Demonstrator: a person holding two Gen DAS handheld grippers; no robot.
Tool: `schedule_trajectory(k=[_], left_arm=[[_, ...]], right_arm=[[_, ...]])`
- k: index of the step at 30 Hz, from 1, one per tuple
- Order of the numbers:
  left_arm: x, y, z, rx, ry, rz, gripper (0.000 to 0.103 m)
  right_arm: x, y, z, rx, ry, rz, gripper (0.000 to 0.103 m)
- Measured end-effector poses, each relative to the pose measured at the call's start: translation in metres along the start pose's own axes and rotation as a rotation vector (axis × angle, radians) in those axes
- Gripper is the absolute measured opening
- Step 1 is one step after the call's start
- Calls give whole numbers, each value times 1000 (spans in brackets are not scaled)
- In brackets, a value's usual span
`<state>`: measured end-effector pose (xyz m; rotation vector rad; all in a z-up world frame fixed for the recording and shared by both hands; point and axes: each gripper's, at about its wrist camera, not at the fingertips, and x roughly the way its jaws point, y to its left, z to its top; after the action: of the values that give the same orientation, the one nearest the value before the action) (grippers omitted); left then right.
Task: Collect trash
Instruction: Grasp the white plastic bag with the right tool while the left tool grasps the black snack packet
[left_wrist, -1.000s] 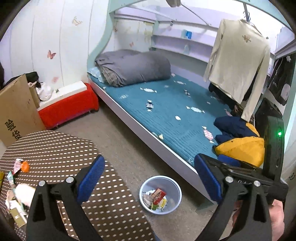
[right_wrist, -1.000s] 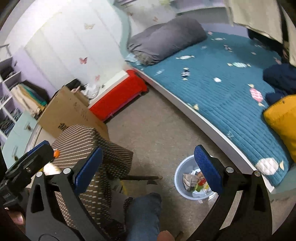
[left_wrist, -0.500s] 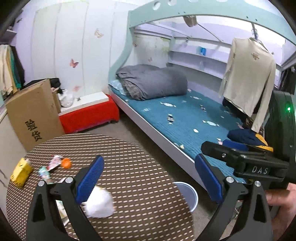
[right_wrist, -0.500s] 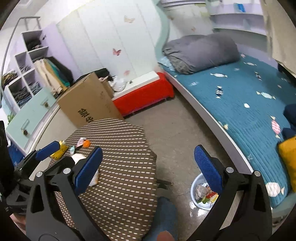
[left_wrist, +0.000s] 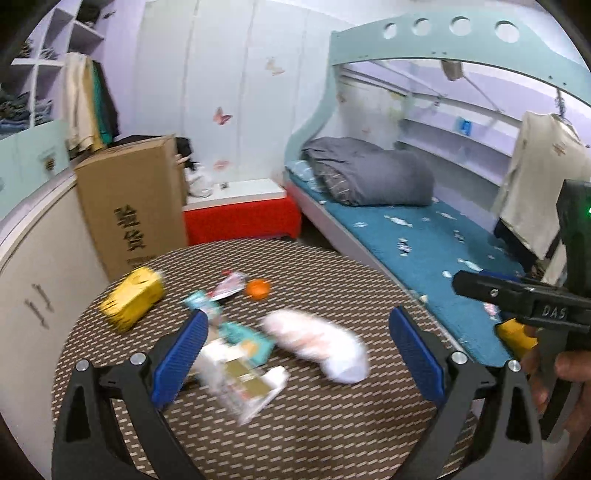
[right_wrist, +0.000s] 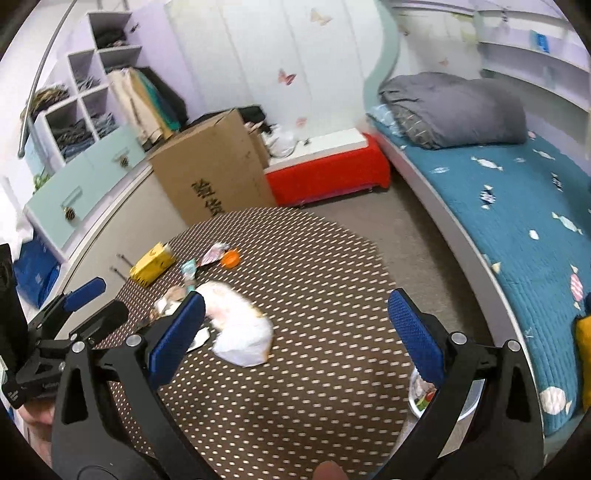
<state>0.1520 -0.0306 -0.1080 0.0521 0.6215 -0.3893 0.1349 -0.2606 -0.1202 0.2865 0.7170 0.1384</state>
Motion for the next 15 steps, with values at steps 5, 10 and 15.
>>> schedule_trajectory(k=[5, 10, 15], left_arm=[[-4, 51, -25, -50, 35, 44, 96], [-1, 89, -44, -85, 71, 87, 96], [5, 113, -51, -76, 90, 114, 96]], right_arm=[[22, 26, -5, -44, 49, 20, 97], [44, 46, -6, -87, 91, 27, 97], [60, 55, -10, -105, 128, 29, 97]])
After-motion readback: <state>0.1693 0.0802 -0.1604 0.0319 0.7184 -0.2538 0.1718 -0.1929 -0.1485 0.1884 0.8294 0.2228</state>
